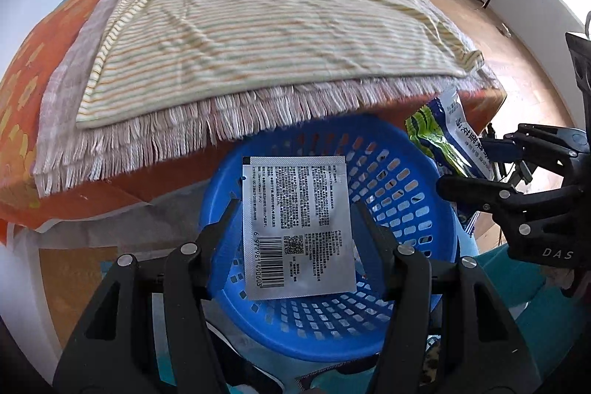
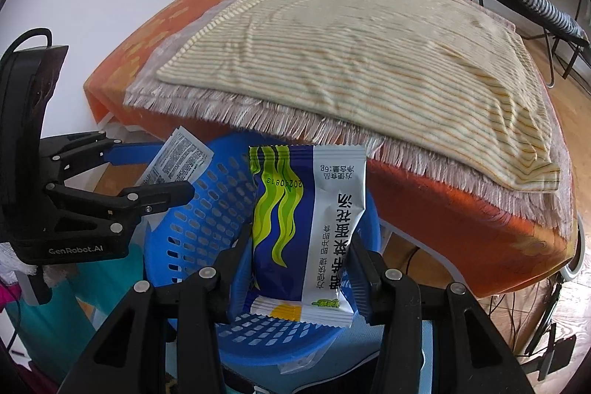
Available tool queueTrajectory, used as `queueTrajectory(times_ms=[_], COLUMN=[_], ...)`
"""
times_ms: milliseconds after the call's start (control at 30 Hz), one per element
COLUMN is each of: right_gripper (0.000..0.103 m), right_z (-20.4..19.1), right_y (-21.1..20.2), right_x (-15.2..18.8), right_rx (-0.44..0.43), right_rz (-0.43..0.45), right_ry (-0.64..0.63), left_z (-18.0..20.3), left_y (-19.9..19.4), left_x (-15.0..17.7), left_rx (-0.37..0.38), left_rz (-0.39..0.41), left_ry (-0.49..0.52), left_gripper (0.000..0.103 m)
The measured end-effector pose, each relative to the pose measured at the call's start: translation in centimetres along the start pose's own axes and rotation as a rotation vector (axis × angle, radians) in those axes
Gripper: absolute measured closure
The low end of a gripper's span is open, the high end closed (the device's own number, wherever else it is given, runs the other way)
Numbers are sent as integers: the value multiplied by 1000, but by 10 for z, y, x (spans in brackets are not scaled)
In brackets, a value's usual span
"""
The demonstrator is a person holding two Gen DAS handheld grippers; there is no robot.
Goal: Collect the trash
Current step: 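Carry the label and snack packet over the blue basket with both tools, then open both tools to drop the label and packet into the basket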
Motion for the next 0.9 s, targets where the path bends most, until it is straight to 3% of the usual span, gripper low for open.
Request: queueTrajectory(times_ms=[400,533,900], right_gripper=[53,43,37], right_z=[0,1,4], right_y=[9,9,4], right_x=[5,4,4], right_rx=[-1,7,24], right_rz=[-24,-19,-7], right_ry=[-8,-7,-7], left_z=[-2,-3,-10], left_y=[9,9,7], left_x=[10,10,8], left_rx=[-8,-12,-25], left_rz=[-46,-51,-42], left_ry=[12,12,-12], left_gripper=[42,41,35])
Point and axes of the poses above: each gripper's, at about its wrist camera, not at the fingertips, and y roughly the way its jaws point, z to its right, x to its underside, the point moved 6 cm from there along y, roughly the way its jaws point, and after that the axes turned 10 degrees about z, right-handed, at the moved point
